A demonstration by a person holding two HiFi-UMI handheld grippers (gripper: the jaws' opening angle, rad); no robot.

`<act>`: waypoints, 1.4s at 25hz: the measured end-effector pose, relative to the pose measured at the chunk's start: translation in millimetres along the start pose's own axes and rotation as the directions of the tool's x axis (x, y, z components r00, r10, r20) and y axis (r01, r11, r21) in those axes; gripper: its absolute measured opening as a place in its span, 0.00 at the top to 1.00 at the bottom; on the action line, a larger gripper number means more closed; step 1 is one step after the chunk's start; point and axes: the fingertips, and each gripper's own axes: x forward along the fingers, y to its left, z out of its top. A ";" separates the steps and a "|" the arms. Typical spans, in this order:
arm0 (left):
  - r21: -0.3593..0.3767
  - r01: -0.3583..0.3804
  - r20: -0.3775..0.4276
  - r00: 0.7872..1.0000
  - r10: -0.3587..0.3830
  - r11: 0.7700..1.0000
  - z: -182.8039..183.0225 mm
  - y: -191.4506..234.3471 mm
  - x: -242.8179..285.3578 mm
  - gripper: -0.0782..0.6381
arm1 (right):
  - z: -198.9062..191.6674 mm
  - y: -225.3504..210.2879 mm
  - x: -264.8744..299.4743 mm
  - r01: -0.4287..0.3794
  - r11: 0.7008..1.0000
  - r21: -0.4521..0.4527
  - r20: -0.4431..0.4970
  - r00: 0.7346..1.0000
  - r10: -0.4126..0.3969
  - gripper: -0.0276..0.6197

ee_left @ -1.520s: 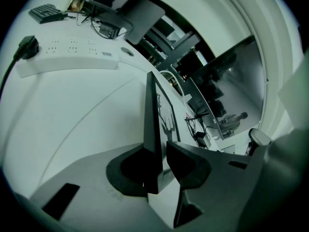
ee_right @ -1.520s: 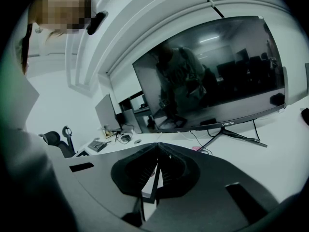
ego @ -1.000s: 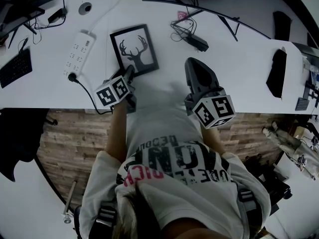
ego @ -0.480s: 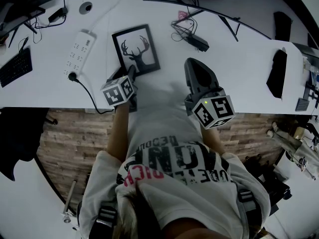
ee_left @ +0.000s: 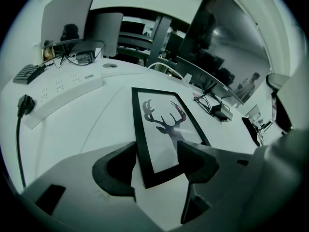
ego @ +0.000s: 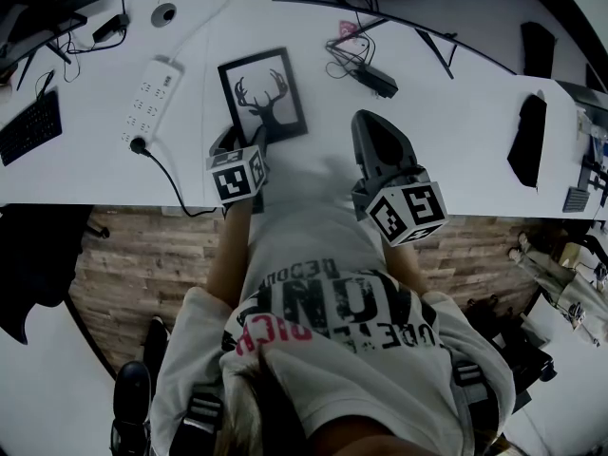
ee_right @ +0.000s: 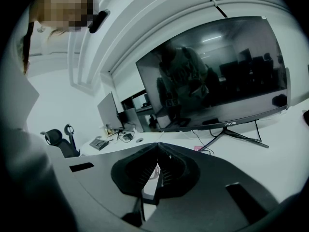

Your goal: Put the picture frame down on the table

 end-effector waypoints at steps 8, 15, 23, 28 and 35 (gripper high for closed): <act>0.003 -0.001 0.000 1.000 0.001 1.000 -0.7 0.1 0.1 0.53 | 0.4 0.5 -1.7 -0.002 1.000 0.000 0.006 1.000 0.002 0.95; 0.002 -0.002 0.001 1.000 0.002 1.000 0.9 0.2 -1.1 0.53 | 1.4 0.2 -3.5 0.000 1.000 -0.001 0.012 1.000 0.000 0.95; 0.015 -0.013 0.031 0.999 0.012 1.000 6.5 -0.8 -9.2 0.54 | 3.0 1.8 -9.1 0.002 1.000 -0.008 0.021 1.000 -0.002 0.95; 0.024 -0.037 0.095 0.995 0.034 0.999 17.6 2.6 -20.9 0.66 | 2.6 5.6 -12.5 0.003 1.000 -0.011 0.026 1.000 -0.002 0.95; 0.031 -0.039 0.161 0.986 0.033 0.999 27.0 1.9 -34.4 0.83 | 2.6 8.6 -19.4 0.009 1.000 -0.016 0.038 0.999 -0.008 0.95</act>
